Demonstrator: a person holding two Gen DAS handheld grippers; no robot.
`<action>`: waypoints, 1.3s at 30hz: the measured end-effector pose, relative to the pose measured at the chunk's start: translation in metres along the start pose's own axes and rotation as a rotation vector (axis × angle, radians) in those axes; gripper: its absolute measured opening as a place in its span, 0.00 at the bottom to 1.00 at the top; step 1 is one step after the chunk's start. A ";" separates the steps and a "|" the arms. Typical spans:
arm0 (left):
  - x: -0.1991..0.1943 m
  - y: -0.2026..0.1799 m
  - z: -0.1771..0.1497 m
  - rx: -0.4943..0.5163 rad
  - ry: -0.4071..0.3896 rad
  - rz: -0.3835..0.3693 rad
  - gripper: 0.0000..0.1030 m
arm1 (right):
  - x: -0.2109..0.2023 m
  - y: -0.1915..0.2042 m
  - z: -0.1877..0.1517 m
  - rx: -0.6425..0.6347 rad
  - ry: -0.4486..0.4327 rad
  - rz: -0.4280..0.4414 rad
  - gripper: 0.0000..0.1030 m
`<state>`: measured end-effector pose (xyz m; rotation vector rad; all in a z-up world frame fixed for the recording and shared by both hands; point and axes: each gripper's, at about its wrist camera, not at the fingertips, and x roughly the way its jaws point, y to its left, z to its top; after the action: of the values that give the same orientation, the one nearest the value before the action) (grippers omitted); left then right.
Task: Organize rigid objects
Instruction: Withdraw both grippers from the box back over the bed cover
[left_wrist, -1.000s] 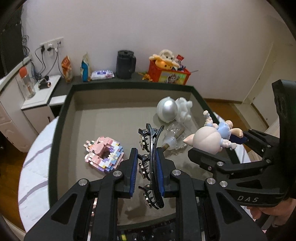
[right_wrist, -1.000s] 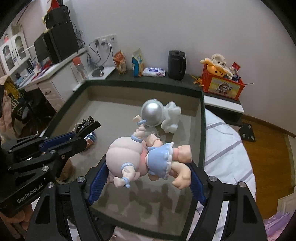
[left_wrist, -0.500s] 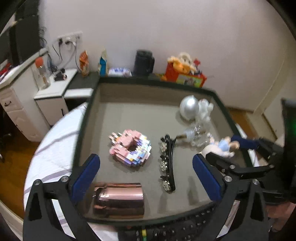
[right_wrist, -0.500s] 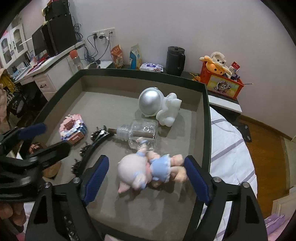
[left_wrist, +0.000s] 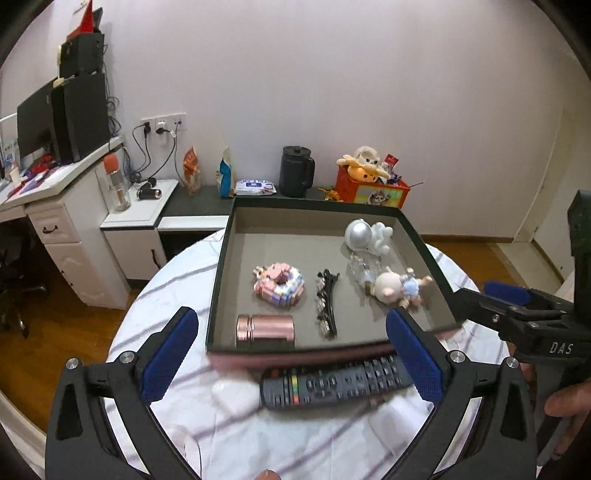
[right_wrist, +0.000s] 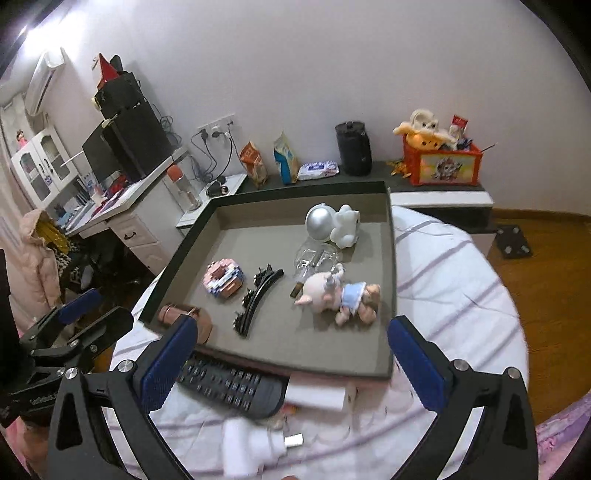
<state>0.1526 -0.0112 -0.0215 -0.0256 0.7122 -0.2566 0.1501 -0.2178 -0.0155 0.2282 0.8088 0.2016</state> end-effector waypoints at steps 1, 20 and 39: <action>-0.005 0.000 -0.003 -0.001 0.002 0.004 1.00 | -0.004 0.003 -0.003 -0.005 -0.005 -0.008 1.00; -0.071 0.013 -0.077 -0.055 0.030 0.083 1.00 | -0.076 0.014 -0.088 -0.028 -0.037 -0.106 1.00; -0.074 0.007 -0.111 -0.050 0.090 0.072 1.00 | -0.082 0.010 -0.119 -0.040 0.015 -0.121 1.00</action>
<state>0.0284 0.0206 -0.0584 -0.0357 0.8075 -0.1715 0.0064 -0.2154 -0.0356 0.1401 0.8297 0.1054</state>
